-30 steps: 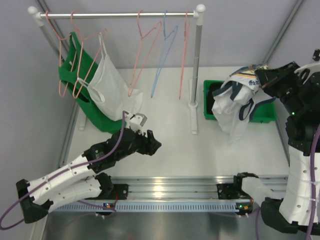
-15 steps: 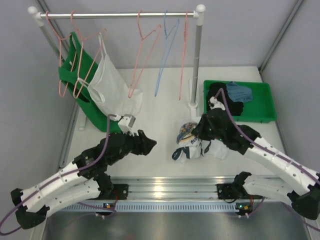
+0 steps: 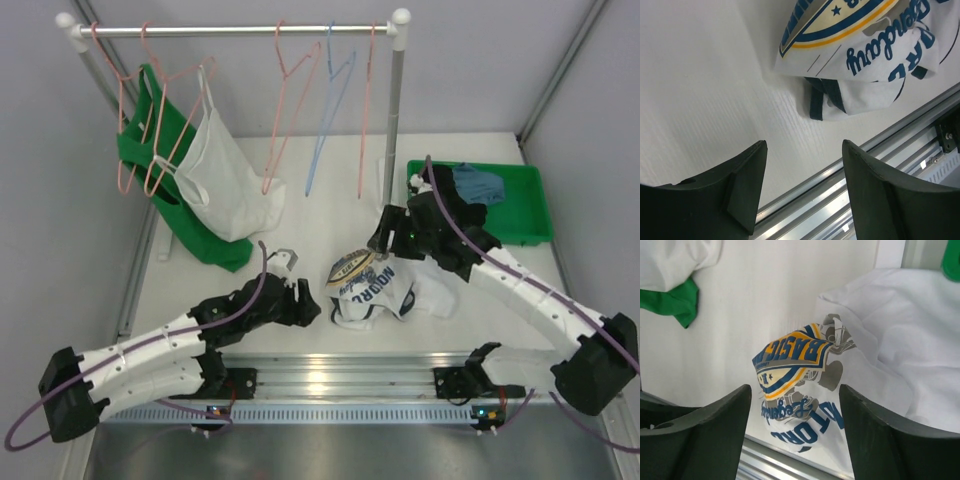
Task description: Place the tank top on the hanger
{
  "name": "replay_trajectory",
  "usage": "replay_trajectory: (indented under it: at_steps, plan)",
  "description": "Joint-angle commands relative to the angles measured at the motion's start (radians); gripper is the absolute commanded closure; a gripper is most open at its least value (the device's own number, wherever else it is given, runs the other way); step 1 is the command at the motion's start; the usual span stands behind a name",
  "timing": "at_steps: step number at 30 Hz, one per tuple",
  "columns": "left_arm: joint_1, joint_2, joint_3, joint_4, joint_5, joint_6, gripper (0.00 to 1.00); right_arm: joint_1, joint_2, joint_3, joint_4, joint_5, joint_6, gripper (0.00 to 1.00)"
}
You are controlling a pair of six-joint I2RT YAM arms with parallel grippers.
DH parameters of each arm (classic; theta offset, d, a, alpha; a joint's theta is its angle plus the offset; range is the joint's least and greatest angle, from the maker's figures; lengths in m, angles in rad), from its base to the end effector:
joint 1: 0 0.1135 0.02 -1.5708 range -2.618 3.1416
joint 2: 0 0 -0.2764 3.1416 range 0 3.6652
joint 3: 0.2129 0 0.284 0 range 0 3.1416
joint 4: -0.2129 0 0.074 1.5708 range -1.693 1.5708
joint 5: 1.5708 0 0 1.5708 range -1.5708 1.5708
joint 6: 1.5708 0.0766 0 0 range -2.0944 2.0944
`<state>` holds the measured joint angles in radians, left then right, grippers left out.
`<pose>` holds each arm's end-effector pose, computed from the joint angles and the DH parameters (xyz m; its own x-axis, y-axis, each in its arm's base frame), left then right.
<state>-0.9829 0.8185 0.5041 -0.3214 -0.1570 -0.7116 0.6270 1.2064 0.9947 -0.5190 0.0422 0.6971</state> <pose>0.1398 -0.1881 0.1977 -0.7406 -0.0519 -0.6700 0.3545 0.8168 -0.4551 0.2591 0.1837 0.2716 -0.7744 0.2310 -0.5890 -0.0830 0.8858 0.4565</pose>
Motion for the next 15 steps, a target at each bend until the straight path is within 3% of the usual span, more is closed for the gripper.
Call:
replay_trajectory:
  at_steps: [1,3,7,12,15]
  plan:
    - [-0.003,0.046,-0.028,0.143,0.053,-0.029,0.34,-0.004,-0.142,-0.034,-0.035,0.037,-0.056,0.32]
    - [-0.003,0.064,-0.041,0.172,0.068,-0.032,0.34,-0.004,-0.241,-0.077,-0.081,0.058,-0.056,0.42]
    - [-0.003,0.091,-0.058,0.205,0.079,-0.028,0.34,0.013,-0.401,-0.22,-0.137,0.055,-0.056,0.51]
    - [-0.003,0.102,-0.056,0.225,0.07,-0.02,0.34,0.056,-0.51,-0.35,-0.139,0.018,-0.041,0.55]
    - [-0.003,0.11,-0.047,0.225,0.065,-0.015,0.34,0.103,-0.519,-0.413,-0.121,0.03,-0.018,0.52]
